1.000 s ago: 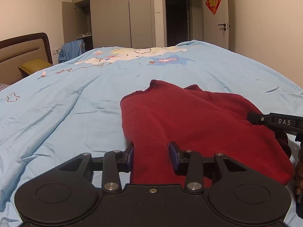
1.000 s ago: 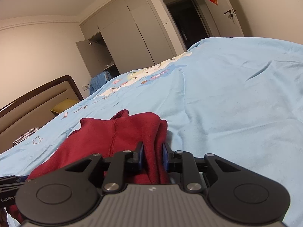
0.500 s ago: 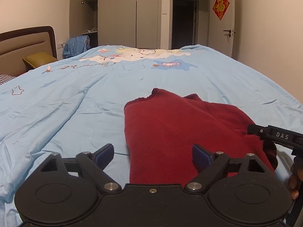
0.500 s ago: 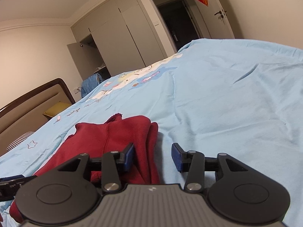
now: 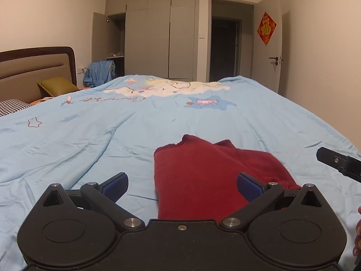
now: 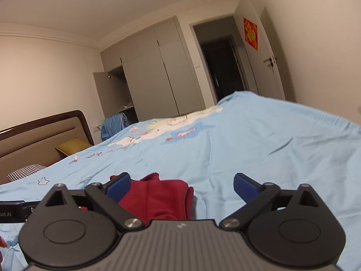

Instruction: Fold small clothes

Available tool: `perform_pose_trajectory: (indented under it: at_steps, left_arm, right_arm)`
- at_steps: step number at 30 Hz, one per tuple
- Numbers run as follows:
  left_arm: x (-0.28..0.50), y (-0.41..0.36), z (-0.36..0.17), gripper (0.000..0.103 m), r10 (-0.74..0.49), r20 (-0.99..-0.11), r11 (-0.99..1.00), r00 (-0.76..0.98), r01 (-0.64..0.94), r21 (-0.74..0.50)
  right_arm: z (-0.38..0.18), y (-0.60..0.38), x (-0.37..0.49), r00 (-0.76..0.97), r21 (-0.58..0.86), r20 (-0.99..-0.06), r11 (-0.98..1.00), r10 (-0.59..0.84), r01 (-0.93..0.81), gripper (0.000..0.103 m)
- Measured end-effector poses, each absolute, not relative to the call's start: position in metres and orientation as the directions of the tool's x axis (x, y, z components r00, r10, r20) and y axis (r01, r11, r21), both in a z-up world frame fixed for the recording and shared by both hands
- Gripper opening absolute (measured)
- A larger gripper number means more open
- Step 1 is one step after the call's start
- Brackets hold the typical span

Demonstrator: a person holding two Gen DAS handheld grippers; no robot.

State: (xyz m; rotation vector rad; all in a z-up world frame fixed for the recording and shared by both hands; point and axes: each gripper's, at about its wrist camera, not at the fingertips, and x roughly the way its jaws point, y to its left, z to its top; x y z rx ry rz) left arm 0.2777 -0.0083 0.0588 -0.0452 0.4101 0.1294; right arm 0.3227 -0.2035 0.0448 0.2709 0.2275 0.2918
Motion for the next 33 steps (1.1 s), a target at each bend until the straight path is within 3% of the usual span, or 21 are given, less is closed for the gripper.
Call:
perform_pose_trajectory:
  at_steps: [7,19,33]
  left_arm:
    - [0.237,-0.010,0.071,0.102,0.139,-0.335,0.988,0.932,-0.156,-0.024]
    - [0.167,-0.012,0.075,0.102,0.131,-0.297,0.988,0.946,-0.148,-0.036]
    - [0.091,-0.015,0.058,0.102,0.092,-0.310,0.992,0.946,-0.115,-0.057]
  right_arm:
    - [0.063,-0.208,0.281,0.948,0.228,-0.116,0.937,0.297,-0.266,0.103]
    - [0.077,-0.208,0.211,0.953,0.180,-0.057,0.942,0.297,-0.283,0.103]
    - [0.071,-0.202,0.127,0.957,0.121,-0.030,0.951,0.290,-0.284,0.103]
